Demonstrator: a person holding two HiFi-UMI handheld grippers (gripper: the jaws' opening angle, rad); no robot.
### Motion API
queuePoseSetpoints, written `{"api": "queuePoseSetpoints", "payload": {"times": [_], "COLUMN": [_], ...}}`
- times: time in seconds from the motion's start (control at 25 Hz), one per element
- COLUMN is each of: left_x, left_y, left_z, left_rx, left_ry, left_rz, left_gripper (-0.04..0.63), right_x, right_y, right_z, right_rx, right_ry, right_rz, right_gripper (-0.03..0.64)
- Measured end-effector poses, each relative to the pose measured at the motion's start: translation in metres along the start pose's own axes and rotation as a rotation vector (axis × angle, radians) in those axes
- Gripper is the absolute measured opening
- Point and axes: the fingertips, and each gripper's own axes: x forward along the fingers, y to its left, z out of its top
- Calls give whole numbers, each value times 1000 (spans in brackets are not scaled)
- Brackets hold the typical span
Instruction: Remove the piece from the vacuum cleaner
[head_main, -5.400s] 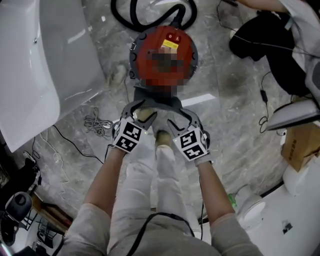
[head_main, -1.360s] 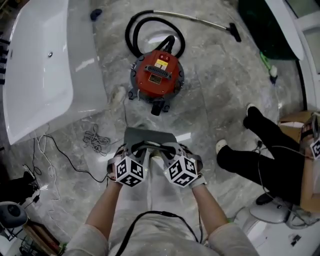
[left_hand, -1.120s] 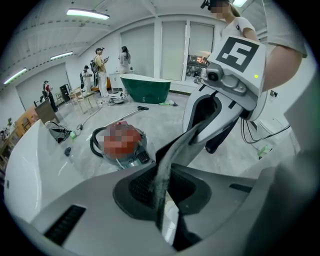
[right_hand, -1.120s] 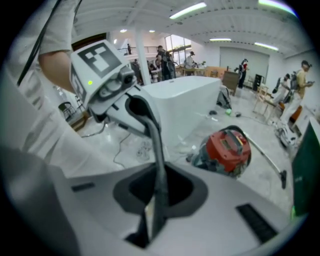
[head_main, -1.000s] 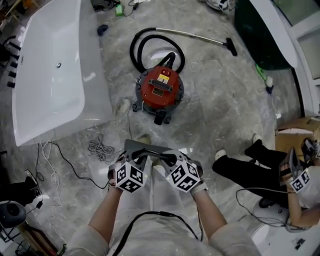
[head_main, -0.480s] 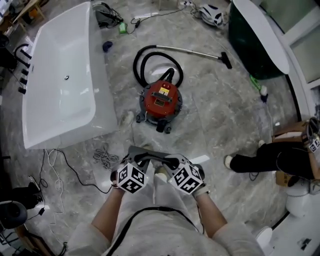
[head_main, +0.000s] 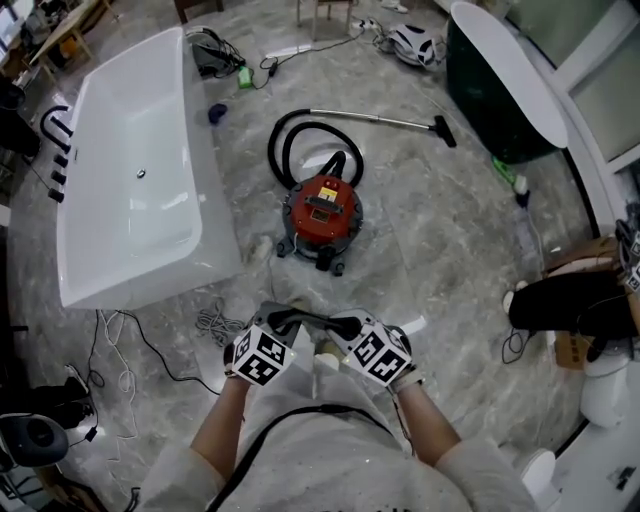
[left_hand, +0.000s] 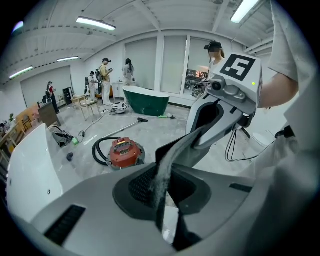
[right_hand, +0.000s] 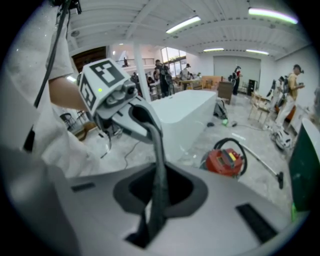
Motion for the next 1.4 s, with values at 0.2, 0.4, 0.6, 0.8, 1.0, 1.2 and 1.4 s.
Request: {"api": "queuePoseSetpoints", "payload": {"times": [0.2,0.4,0.6,0.8,1.0,1.2,1.4], "left_x": [-9,-18,-25,-31,-36,-37,-35], "left_y": [-5,-8,-12,-17,-20,-22,-17], "left_z": [7,17,26,33,39,46,48], "left_rx": [2,0,-18,-32,-36,-27,-35], "left_ry": [-7,-18,-33,-43,-32,-23,-20], "left_rz": [-15,-16,-20,-32,-48,-52,-51], "left_gripper": [60,60,60,60,60,60,60], "right_x": [-11,-23,-35,-44,-51,-57,-56], "right_y": [5,8,10,14,15,13,7], "right_z": [7,14,18,20,23,23,27], "right_rx": [-13,-2,-2,13,28,30,18], "right_ry": [-11,-25,-33,-42,-49,-49,-44], "right_rz": [-9,-17,-21,-14,-23,-14,-1], "right_gripper": [37,37,37,37,37,37,37]}}
